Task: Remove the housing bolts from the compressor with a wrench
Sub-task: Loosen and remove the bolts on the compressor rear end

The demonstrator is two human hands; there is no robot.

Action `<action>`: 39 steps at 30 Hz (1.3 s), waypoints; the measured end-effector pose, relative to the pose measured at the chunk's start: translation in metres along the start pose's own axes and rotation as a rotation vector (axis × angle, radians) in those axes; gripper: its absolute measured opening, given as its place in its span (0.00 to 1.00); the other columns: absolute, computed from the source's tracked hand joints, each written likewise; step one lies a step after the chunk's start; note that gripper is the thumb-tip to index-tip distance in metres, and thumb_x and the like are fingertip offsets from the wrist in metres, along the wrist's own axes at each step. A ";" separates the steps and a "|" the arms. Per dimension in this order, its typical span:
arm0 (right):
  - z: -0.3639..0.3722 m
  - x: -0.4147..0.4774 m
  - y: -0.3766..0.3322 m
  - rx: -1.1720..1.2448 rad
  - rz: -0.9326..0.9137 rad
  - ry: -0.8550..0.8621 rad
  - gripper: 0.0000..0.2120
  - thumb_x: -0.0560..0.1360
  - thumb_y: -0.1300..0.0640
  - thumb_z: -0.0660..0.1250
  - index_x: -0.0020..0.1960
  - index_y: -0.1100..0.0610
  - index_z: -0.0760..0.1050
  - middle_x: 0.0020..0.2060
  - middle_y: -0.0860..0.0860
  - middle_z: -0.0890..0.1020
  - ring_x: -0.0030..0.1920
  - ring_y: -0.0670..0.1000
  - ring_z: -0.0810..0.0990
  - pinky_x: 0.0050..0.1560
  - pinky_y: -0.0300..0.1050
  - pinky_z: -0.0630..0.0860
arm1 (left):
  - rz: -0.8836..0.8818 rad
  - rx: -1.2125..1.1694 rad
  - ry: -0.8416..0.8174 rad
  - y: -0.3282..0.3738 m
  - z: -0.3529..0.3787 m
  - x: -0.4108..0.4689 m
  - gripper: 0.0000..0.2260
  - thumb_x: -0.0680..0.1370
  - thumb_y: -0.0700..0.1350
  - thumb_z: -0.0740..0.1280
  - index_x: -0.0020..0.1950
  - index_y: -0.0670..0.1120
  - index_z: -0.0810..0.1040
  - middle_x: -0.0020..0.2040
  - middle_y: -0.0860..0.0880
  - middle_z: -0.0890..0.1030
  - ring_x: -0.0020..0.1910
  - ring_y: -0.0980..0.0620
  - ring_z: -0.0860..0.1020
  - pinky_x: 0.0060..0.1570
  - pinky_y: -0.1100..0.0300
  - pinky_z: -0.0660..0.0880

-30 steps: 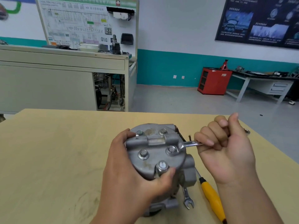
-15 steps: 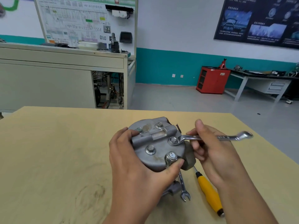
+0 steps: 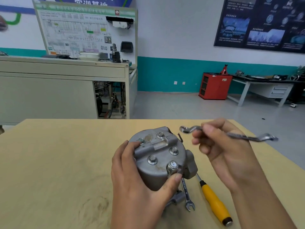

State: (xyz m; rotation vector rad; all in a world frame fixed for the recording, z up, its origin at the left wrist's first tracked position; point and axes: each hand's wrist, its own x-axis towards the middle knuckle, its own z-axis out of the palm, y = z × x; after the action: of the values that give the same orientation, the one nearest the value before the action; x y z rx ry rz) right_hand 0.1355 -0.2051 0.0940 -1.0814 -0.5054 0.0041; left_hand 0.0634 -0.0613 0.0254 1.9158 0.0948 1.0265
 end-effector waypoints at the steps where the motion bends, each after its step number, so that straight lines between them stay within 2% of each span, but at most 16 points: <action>1: 0.003 -0.010 0.005 -0.079 -0.049 0.004 0.03 0.64 0.59 0.72 0.33 0.54 0.79 0.31 0.57 0.82 0.30 0.52 0.81 0.25 0.35 0.72 | -0.004 -0.018 -0.001 -0.001 0.001 0.000 0.37 0.54 0.67 0.70 0.58 0.79 0.55 0.64 0.59 0.64 0.66 0.58 0.66 0.61 0.65 0.63; 4: 0.013 -0.035 0.023 -0.232 -0.162 0.163 0.03 0.64 0.58 0.72 0.33 0.53 0.79 0.30 0.58 0.83 0.27 0.50 0.80 0.26 0.34 0.72 | -0.015 -0.063 -0.004 -0.005 0.003 0.001 0.38 0.54 0.66 0.71 0.59 0.77 0.56 0.66 0.60 0.65 0.69 0.60 0.64 0.62 0.71 0.62; 7: 0.023 -0.046 0.035 -0.338 -0.228 0.318 0.03 0.62 0.52 0.70 0.35 0.50 0.80 0.30 0.53 0.83 0.27 0.47 0.80 0.28 0.34 0.75 | -0.012 -0.079 -0.013 -0.007 0.003 0.000 0.37 0.55 0.65 0.72 0.59 0.77 0.57 0.65 0.62 0.65 0.70 0.59 0.64 0.63 0.65 0.64; 11: 0.030 -0.050 0.041 -0.488 -0.280 0.373 0.05 0.65 0.48 0.75 0.37 0.46 0.81 0.31 0.49 0.83 0.31 0.50 0.82 0.31 0.46 0.80 | -0.015 -0.085 -0.022 -0.006 0.001 -0.002 0.37 0.55 0.65 0.72 0.59 0.75 0.57 0.65 0.62 0.64 0.69 0.61 0.64 0.64 0.63 0.65; 16: 0.031 -0.048 0.038 -0.537 -0.223 0.377 0.05 0.66 0.53 0.76 0.36 0.48 0.80 0.29 0.49 0.82 0.29 0.46 0.80 0.29 0.38 0.77 | -0.021 -0.106 -0.036 -0.006 0.000 0.000 0.37 0.55 0.64 0.73 0.58 0.75 0.58 0.66 0.63 0.65 0.69 0.62 0.65 0.64 0.64 0.65; 19: 0.016 -0.036 0.025 -0.288 -0.023 0.253 0.04 0.62 0.58 0.74 0.31 0.56 0.80 0.25 0.52 0.79 0.25 0.45 0.75 0.24 0.34 0.70 | -0.040 -0.146 -0.031 -0.008 -0.001 0.002 0.37 0.53 0.64 0.74 0.58 0.74 0.61 0.65 0.64 0.67 0.66 0.62 0.68 0.60 0.72 0.66; 22: -0.002 -0.009 0.008 -0.058 0.375 0.087 0.04 0.59 0.59 0.69 0.30 0.60 0.81 0.24 0.53 0.76 0.21 0.43 0.71 0.17 0.31 0.63 | -0.060 -0.171 -0.030 -0.009 -0.001 0.003 0.37 0.52 0.63 0.75 0.57 0.73 0.62 0.64 0.63 0.69 0.64 0.64 0.70 0.56 0.77 0.66; 24: -0.008 0.008 0.000 -0.059 0.579 -0.026 0.06 0.62 0.61 0.67 0.30 0.61 0.81 0.23 0.53 0.75 0.18 0.42 0.69 0.13 0.28 0.59 | -0.062 -0.183 -0.042 -0.009 -0.001 0.003 0.36 0.52 0.63 0.75 0.56 0.73 0.63 0.63 0.62 0.70 0.63 0.63 0.71 0.56 0.75 0.67; 26: -0.011 0.023 -0.004 -0.114 0.636 -0.093 0.07 0.63 0.61 0.66 0.30 0.61 0.81 0.23 0.52 0.75 0.17 0.42 0.69 0.13 0.28 0.60 | -0.065 -0.190 -0.051 -0.009 -0.002 0.003 0.36 0.53 0.63 0.76 0.57 0.72 0.63 0.64 0.62 0.70 0.64 0.63 0.71 0.57 0.69 0.69; 29: -0.011 0.028 0.000 -0.115 0.576 -0.100 0.06 0.63 0.61 0.67 0.30 0.61 0.81 0.23 0.53 0.76 0.19 0.42 0.70 0.14 0.29 0.62 | -0.063 -0.185 -0.059 -0.009 -0.003 0.003 0.36 0.53 0.63 0.76 0.57 0.73 0.62 0.63 0.63 0.69 0.64 0.63 0.71 0.56 0.66 0.69; 31: -0.009 0.019 0.008 -0.052 0.433 -0.017 0.06 0.63 0.61 0.67 0.31 0.61 0.80 0.23 0.54 0.76 0.19 0.43 0.71 0.16 0.30 0.63 | -0.061 -0.185 -0.053 -0.009 -0.003 0.003 0.36 0.52 0.63 0.76 0.56 0.73 0.62 0.63 0.63 0.69 0.63 0.63 0.71 0.56 0.67 0.69; 35: -0.006 -0.005 0.016 0.208 0.202 0.154 0.06 0.65 0.60 0.66 0.33 0.60 0.79 0.25 0.53 0.77 0.22 0.44 0.73 0.21 0.31 0.69 | -0.055 -0.184 -0.043 -0.010 -0.002 0.004 0.36 0.52 0.63 0.75 0.55 0.75 0.62 0.60 0.69 0.66 0.62 0.68 0.68 0.54 0.79 0.65; 39: 0.003 -0.023 0.018 -0.010 -0.008 0.173 0.05 0.64 0.58 0.69 0.34 0.60 0.77 0.27 0.57 0.80 0.24 0.49 0.77 0.24 0.35 0.72 | -0.047 -0.180 -0.039 -0.010 -0.002 0.003 0.36 0.52 0.64 0.75 0.56 0.74 0.61 0.60 0.69 0.66 0.63 0.69 0.68 0.54 0.80 0.63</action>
State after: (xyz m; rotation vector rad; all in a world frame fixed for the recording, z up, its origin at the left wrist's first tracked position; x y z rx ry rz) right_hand 0.1187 -0.1996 0.0707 -1.0782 -0.3547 -0.0985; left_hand 0.0675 -0.0526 0.0202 1.7614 0.0247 0.9337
